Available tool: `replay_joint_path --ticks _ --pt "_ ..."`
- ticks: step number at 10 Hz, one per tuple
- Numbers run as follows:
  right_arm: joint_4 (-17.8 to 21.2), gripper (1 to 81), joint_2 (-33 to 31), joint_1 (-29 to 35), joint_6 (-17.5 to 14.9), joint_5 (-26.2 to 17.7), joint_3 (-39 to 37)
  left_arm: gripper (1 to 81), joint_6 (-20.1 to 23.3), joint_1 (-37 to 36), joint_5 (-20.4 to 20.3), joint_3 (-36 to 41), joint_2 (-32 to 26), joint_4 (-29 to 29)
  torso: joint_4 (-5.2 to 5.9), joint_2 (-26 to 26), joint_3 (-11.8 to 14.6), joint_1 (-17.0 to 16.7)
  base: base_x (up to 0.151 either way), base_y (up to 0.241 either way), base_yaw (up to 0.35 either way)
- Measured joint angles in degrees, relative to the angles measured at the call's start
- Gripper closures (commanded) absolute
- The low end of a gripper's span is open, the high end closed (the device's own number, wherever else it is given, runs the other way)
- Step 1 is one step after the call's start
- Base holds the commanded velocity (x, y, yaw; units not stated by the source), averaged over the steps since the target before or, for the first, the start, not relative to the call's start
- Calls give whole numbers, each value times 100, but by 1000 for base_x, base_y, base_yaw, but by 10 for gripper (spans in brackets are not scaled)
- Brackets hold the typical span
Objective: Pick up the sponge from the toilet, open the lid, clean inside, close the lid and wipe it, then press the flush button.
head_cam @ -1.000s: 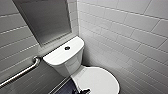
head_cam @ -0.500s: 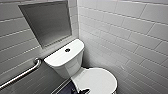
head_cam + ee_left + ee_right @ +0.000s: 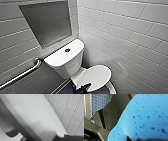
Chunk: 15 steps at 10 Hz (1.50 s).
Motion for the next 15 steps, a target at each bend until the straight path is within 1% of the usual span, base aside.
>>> replay_joint_path --ticks 2,4,6,7,8,9,12,14,15 --pt "5 811 -1 -2 0 0 -5 10 -49 -32 -41 18 12 0 0 0 0 0 0 0 0" --pt "2 811 -1 -2 0 0 -5 10 -115 -77 -118 115 -137 2 0 0 0 0 0 0 0" --pt "2 811 -1 -11 -2 0 -5 10 -132 -171 -651 241 -440 22 0 0 0 0 0 0 0" --pt "2 811 -1 -35 0 2 -5 10 -280 -250 -936 262 -612 -26 0 0 0 0 0 0 0" --pt "2 811 -1 -66 0 2 -5 10 -372 -322 -1207 280 -757 -232 0 0 0 0 0 0 0" --pt "0 811 -1 -80 -2 -2 -5 10 -457 -379 -1392 291 -881 -466 0 0 2 0 0 0 0" --pt "0 811 0 -83 0 4 -2 10 -739 -477 -1632 400 -1312 -998 -7 0 0 0 0 0 0" --pt "0 811 16 -89 -2 4 -2 10 -820 -399 -1907 402 -1552 -1114 -13 0 0 0 0 0 0" --pt "0 811 18 -105 -2 9 -2 10 -432 -232 -2203 350 -1742 -887 -13 0 0 0 0 0 0"
